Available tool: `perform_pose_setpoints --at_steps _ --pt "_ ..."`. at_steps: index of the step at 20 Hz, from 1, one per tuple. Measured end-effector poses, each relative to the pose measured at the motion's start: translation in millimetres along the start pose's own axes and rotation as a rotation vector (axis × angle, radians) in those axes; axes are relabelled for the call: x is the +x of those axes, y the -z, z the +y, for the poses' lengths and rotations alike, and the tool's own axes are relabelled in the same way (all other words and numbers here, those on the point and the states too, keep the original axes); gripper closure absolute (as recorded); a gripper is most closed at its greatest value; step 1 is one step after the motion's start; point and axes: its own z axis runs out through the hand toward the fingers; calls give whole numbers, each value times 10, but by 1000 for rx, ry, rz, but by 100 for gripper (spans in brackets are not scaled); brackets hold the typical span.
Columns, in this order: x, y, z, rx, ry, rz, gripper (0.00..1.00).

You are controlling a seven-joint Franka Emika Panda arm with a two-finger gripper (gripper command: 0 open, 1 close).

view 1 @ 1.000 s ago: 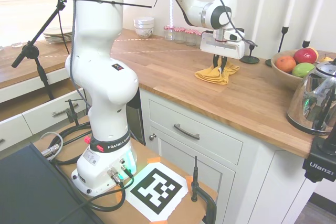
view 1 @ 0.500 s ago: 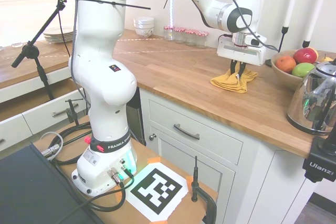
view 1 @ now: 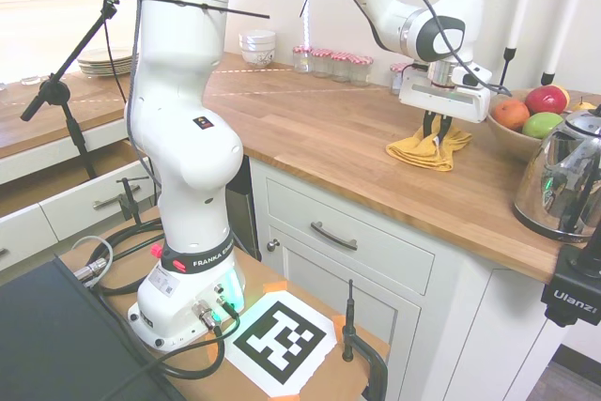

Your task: Wipe the counter

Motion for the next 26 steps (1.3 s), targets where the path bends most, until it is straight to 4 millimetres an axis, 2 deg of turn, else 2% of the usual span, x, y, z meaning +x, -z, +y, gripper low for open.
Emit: perform_pose_setpoints --at_steps 6,10,13,21,26 --pt "-39 -9 -74 1 11 0 100" --pt "-256 -20 -343 4 22 9 100" --pt "-589 -29 -641 8 26 23 100" --pt "-1813 -59 -1677 23 55 37 100" --pt "-2441 -68 -2180 35 63 40 100"
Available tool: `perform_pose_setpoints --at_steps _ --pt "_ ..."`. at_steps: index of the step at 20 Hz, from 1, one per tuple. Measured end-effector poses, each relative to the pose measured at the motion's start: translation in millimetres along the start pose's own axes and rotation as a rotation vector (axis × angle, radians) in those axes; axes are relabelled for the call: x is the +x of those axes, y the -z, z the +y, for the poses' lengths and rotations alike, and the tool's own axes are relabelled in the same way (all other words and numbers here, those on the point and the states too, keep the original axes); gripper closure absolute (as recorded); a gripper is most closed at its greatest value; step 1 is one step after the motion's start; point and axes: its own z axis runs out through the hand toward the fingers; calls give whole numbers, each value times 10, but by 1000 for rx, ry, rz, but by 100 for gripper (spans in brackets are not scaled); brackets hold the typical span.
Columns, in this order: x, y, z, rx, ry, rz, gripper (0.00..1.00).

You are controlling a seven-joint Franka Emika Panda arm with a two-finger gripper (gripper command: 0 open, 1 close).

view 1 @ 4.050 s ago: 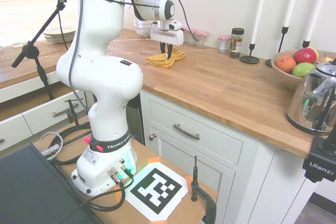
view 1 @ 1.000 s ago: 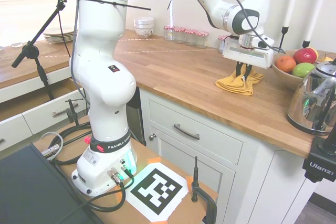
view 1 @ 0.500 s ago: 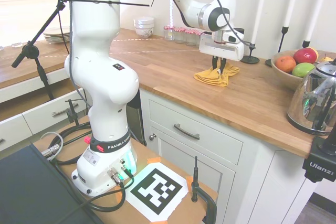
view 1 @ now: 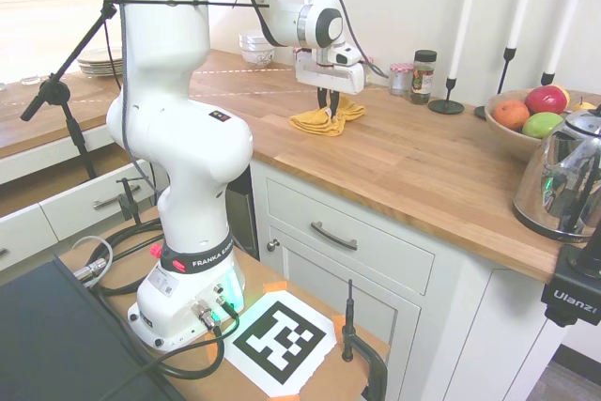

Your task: Wipe the counter

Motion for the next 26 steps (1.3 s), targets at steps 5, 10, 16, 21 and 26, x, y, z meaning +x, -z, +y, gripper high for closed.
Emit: perform_pose_setpoints --at_steps 5,10,16,21,26 --pt "-461 -3 -541 6 13 6 100" --pt "-789 -4 -1043 -7 32 6 100" --pt "-1011 4 -1437 -18 54 6 100" --pt "-1182 5 -1624 -23 77 15 100" --pt "-1210 12 -1655 -38 82 19 0"
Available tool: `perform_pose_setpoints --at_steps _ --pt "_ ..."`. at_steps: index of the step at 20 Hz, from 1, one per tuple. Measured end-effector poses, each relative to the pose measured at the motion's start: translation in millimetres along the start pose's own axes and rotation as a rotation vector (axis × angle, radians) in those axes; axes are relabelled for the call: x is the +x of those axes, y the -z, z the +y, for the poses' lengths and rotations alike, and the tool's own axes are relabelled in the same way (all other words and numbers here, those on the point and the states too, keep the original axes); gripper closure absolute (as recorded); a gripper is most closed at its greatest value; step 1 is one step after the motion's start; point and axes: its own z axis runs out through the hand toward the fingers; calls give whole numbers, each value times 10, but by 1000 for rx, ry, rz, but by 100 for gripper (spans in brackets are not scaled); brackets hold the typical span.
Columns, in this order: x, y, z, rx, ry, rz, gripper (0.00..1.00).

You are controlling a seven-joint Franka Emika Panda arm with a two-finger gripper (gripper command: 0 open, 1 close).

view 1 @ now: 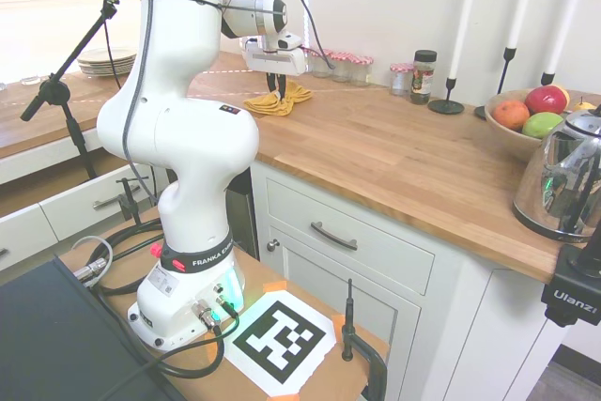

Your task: Wipe the counter

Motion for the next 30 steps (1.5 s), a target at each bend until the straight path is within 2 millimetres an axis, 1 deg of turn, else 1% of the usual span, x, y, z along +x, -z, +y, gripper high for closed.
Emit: perform_pose_setpoints --at_steps 7,22,27,30 --pt "-43 10 -48 -18 -7 -9 0" --pt "-33 35 -63 -13 -23 -7 0" --pt "-43 111 -112 -1 -19 -4 0" --pt "-39 202 -142 6 -19 0 0"
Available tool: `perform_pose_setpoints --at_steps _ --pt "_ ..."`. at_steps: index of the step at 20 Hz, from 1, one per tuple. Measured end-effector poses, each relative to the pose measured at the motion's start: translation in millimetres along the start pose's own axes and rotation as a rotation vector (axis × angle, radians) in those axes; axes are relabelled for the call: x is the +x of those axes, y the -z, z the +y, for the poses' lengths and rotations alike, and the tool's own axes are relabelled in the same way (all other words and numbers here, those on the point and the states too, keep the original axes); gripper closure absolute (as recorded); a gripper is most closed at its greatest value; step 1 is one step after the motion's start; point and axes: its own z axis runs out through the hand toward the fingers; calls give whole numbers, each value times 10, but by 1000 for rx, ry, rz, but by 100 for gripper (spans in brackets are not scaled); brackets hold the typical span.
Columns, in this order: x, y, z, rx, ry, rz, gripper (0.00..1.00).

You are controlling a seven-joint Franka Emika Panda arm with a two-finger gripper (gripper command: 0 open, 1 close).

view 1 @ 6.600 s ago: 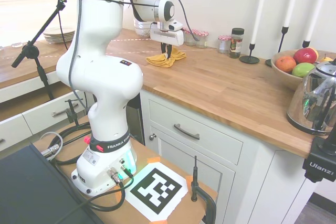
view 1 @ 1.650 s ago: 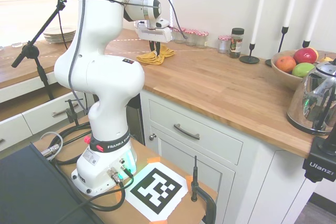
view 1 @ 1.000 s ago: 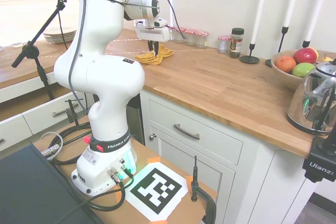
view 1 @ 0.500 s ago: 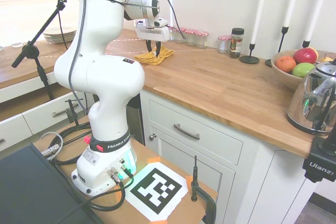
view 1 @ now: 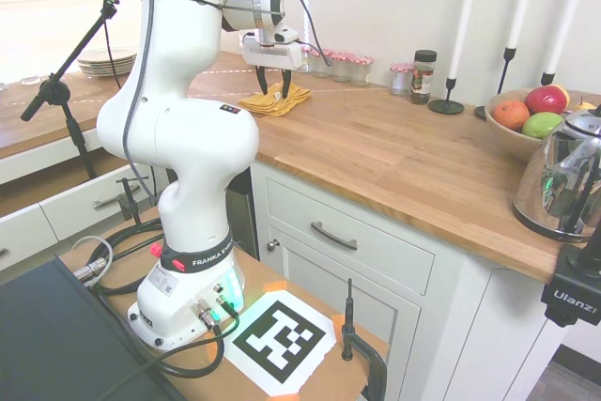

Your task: Wipe the counter

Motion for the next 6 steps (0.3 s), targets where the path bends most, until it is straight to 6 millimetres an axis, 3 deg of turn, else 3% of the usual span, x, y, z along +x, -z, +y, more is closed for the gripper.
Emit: perform_pose_setpoints --at_steps 6 --pt "3 171 -31 5 1 5 0"
